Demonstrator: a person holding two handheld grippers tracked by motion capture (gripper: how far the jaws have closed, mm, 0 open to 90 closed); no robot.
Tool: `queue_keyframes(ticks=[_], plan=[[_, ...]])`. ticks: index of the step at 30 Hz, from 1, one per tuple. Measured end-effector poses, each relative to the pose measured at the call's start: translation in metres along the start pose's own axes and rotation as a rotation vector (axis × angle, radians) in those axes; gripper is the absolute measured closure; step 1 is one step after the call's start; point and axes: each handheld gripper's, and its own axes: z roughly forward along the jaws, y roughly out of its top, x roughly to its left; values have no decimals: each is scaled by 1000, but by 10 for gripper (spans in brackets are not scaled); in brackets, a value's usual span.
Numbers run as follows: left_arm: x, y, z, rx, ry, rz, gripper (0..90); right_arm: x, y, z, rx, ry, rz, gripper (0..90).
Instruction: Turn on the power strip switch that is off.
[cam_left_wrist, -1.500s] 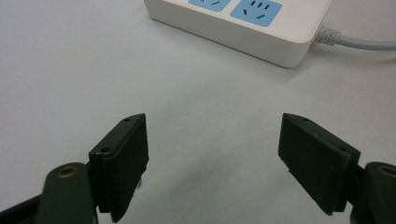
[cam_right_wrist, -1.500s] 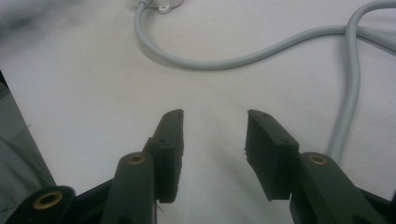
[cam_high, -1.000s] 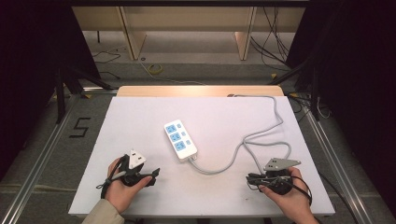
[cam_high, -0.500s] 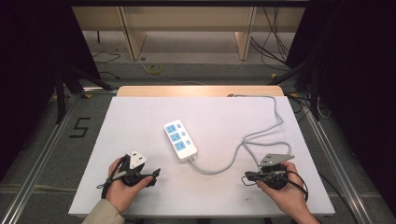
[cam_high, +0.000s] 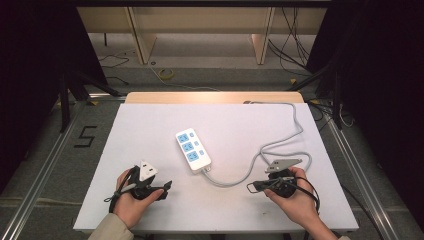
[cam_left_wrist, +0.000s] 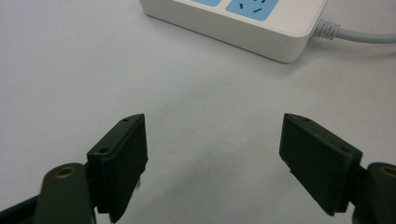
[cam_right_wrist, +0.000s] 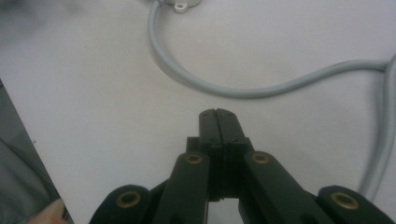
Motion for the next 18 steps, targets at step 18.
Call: queue_keyframes(ticks=[18], plan=[[0, 0, 0, -3, -1, 3, 233, 9, 23, 12, 26, 19, -14, 900]])
